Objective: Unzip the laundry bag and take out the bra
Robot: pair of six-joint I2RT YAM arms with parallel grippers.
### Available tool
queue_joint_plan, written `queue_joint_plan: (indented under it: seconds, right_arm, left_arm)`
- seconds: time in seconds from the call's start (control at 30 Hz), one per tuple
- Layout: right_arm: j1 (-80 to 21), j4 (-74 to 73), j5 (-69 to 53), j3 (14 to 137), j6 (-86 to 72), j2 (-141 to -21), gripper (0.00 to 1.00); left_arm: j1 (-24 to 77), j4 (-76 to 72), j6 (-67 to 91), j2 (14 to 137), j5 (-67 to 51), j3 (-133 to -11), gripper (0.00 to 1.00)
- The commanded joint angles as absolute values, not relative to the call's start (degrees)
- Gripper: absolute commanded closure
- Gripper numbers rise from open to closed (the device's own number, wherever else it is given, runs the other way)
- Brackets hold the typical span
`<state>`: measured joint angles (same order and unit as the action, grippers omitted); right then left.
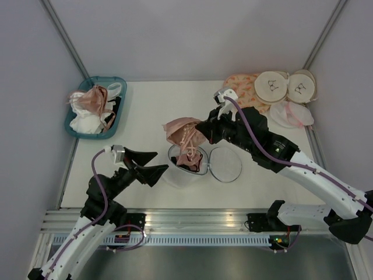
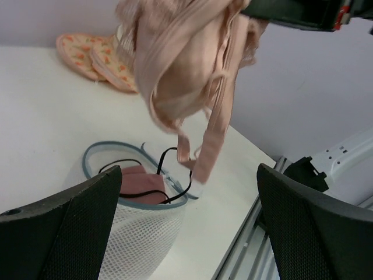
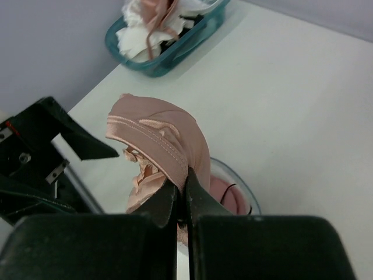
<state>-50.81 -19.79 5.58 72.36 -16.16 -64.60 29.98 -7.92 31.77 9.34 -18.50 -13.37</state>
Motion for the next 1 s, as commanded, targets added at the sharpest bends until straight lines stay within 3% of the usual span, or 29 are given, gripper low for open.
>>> queue_joint_plan:
  seconds: [0.0,0.4,0.43,0.53,0.57,0.6,0.73,0.77,0.87,0.97]
  right_arm:
    - [-50.7,-21.6,-9.0,72.9,-17.0,-66.2,1.00]
    - [-50.7,-17.4,-27.2,71.5,-19.6,-69.8,1.00]
    - [-50.7,-16.6,-27.9,71.4,-20.0,-70.1,1.00]
    - [-50.7,-16.9,-29.3,71.8,-20.0,-70.8,0.99]
    - [-50.8,-17.3,-29.0,71.9,-19.6,-70.9,0.99]
    - [-50.7,-17.7,-28.7,72.0,-19.5,-70.8,1.00]
    - [-50.7,-19.4,-24.8,73.0,-18.7,-70.1,0.99]
    - [-50.7,-20.1,-22.9,73.4,-18.5,-70.0,0.90]
    - [-50.7,-22.9,-11.3,74.5,-18.3,-68.4,0.34]
    - [-50.7,-24.0,-0.8,74.1,-19.3,-64.7,0.02]
  left_arm:
    - [29.9,-12.7,23.4,8.3,-23.5,-15.6,0.00]
    - [29.9,-25.7,22.1,22.1,-29.0,-16.5,0.01]
    - [29.9,-26.3,21.8,23.5,-29.4,-16.9,0.04]
    - [29.9,-25.9,21.3,26.4,-30.8,-18.9,0.44]
    - [29.9,-25.6,21.2,27.3,-32.0,-19.6,0.86]
    - [29.9,-24.6,21.5,27.8,-31.9,-20.6,0.98]
    - [29.9,-23.3,22.1,28.0,-30.9,-21.9,0.98]
    - [29.9,-22.2,22.1,27.3,-28.4,-22.2,0.98]
    - [29.9,-14.4,21.9,26.5,-19.2,-25.2,0.98]
    - [29.9,-7.8,21.5,27.5,-0.2,-29.0,0.98]
